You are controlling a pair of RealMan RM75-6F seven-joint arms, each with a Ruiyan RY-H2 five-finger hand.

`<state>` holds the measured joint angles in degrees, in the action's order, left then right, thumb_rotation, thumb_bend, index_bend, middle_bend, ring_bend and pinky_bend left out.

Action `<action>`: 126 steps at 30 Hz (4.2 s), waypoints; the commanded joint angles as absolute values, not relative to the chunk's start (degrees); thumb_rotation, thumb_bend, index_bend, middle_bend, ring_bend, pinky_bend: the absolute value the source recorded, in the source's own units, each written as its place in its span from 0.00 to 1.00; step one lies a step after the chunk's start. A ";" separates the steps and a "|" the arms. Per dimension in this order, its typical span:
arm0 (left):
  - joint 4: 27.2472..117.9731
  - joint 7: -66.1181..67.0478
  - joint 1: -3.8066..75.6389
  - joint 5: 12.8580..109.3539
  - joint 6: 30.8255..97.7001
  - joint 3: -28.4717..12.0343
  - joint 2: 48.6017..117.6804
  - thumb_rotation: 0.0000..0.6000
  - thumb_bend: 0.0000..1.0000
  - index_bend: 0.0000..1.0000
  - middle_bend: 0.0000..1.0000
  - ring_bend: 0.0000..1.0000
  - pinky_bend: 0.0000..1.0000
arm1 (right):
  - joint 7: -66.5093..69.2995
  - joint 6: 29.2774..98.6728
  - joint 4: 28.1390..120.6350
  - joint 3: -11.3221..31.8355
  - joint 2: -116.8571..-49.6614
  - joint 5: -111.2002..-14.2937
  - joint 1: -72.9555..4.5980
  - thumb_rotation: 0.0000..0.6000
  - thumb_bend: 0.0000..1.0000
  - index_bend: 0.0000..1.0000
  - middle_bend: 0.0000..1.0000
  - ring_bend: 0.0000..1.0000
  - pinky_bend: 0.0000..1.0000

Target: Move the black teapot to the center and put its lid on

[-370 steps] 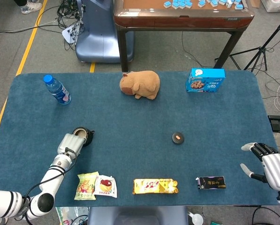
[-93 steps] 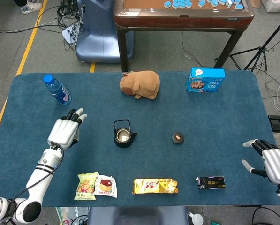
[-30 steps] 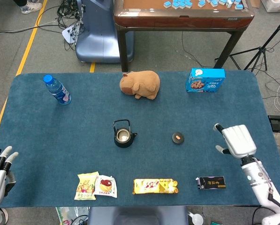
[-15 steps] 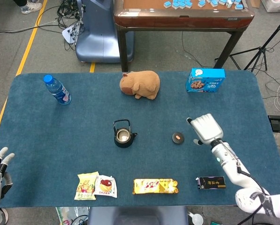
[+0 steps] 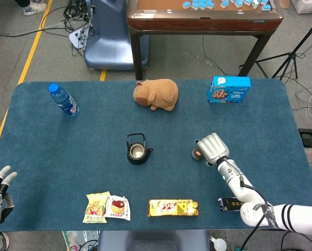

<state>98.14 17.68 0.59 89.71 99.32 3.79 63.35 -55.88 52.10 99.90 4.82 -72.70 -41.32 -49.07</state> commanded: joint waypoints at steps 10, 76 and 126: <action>98.14 17.55 -0.31 91.10 97.89 3.18 63.08 1.00 0.73 0.23 0.16 0.11 0.27 | -53.30 52.57 94.16 1.56 -76.94 -41.49 -50.33 1.00 0.04 0.30 1.00 0.96 1.00; 98.49 13.31 -2.75 92.13 95.21 0.65 60.98 1.00 0.74 0.23 0.16 0.11 0.27 | -48.13 46.99 77.61 -0.81 -87.60 -35.24 -55.87 1.00 0.21 0.47 1.00 0.99 1.00; 98.92 13.51 -3.69 90.66 95.13 -0.25 60.48 1.00 0.73 0.23 0.16 0.11 0.27 | -47.28 51.12 90.59 8.72 -84.85 -34.27 -65.38 1.00 0.23 0.52 1.00 0.99 1.00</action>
